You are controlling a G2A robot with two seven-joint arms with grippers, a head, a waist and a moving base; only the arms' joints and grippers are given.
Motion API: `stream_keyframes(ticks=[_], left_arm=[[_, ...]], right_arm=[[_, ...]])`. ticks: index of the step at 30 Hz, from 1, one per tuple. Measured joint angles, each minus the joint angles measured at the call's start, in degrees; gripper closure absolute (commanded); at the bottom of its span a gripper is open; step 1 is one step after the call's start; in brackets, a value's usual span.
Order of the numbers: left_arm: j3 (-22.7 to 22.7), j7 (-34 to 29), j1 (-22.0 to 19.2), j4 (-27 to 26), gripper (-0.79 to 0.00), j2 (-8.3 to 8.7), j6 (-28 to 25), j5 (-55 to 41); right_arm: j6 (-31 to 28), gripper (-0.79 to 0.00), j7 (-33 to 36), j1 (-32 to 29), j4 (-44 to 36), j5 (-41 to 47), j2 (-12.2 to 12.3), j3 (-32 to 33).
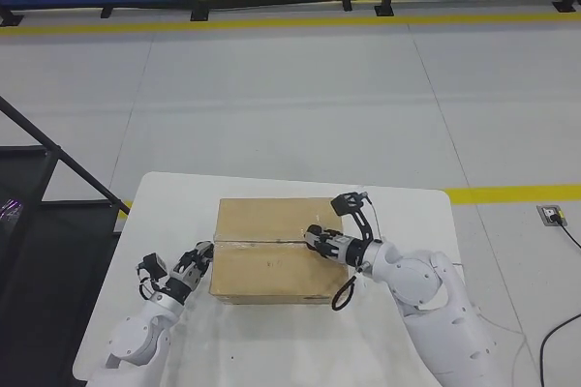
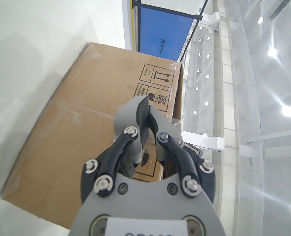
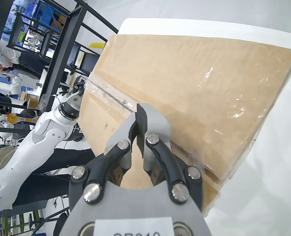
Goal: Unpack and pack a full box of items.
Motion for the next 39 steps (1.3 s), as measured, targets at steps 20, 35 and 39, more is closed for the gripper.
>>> stream_keyframes(ticks=[20,35,39], left_arm=[[-9.8,-3.0,8.7,-10.6,-0.785,0.98,-7.4,-9.6],[-11.4,-4.0,11.8,-14.7,-0.781,1.05,-8.5,-12.2],[-11.4,-4.0,11.8,-14.7,-0.785,1.05,-8.5,-12.2]], right_arm=[[-8.9,-0.785,-19.7,-13.1,-11.9,-6.6,2.5,8.4],[-11.7,-0.755,-22.9,-15.1,-12.4,-7.4,2.8,9.5],[-11.7,-0.784,-22.9,-15.1,-12.4,-7.4,2.8,9.5]])
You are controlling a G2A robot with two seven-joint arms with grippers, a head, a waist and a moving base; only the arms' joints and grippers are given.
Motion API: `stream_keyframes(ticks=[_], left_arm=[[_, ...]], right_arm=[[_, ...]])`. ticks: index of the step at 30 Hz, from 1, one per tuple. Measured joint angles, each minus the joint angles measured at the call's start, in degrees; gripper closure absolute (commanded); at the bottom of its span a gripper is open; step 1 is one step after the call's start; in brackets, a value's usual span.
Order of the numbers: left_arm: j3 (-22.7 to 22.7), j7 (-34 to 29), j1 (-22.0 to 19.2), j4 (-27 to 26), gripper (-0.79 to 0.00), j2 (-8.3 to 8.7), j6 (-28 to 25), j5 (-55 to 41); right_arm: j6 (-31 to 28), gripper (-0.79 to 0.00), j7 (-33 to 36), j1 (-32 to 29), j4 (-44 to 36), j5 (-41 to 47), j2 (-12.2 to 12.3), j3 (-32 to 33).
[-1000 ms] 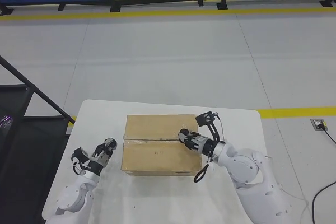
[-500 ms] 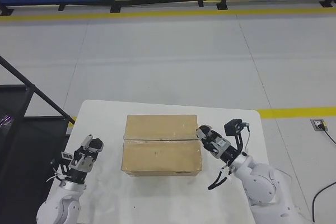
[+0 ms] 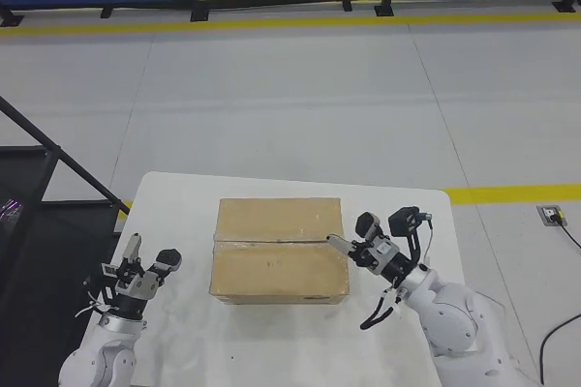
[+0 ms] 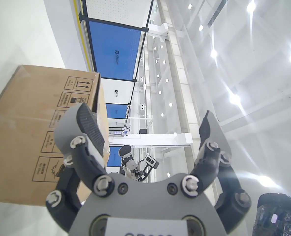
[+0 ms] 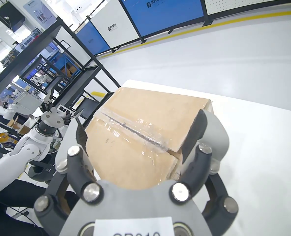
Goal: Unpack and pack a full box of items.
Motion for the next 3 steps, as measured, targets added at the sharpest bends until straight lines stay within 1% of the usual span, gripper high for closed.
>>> stream_keyframes(ticks=[3], left_arm=[[0.0,0.0,0.0,0.0,-0.785,0.00,0.0,0.0]], right_arm=[[0.0,-0.784,0.0,0.0,0.0,0.0,0.0,0.0]])
